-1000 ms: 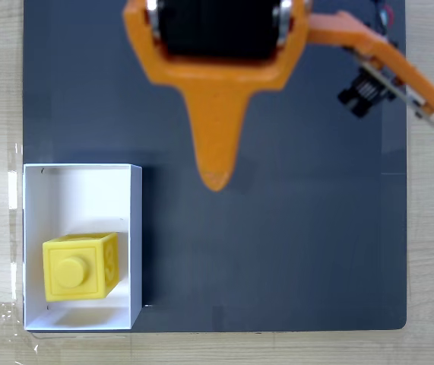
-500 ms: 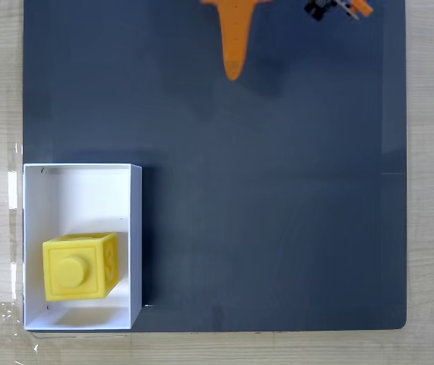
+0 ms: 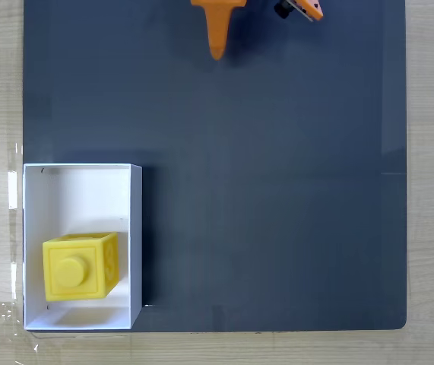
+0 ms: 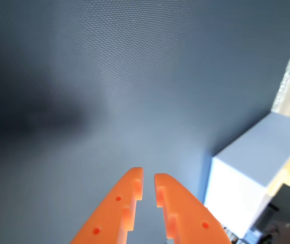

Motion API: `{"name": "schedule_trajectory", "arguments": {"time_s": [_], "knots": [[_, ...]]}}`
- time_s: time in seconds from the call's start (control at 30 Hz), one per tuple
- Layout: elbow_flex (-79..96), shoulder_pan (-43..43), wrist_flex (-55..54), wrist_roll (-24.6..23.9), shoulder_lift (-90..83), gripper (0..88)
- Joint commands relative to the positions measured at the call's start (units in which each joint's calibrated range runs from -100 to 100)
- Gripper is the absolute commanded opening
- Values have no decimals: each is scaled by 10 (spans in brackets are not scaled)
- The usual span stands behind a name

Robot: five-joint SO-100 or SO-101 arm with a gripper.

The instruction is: Grasp a yellow block and put it in the box

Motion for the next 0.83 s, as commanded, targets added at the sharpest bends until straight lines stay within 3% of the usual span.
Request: {"name": "schedule_trajectory", "arguments": {"time_s": [0.0, 0.8], "knots": [[-34, 3, 36, -4, -2, 28], [-34, 2, 36, 0, -2, 27]]}}
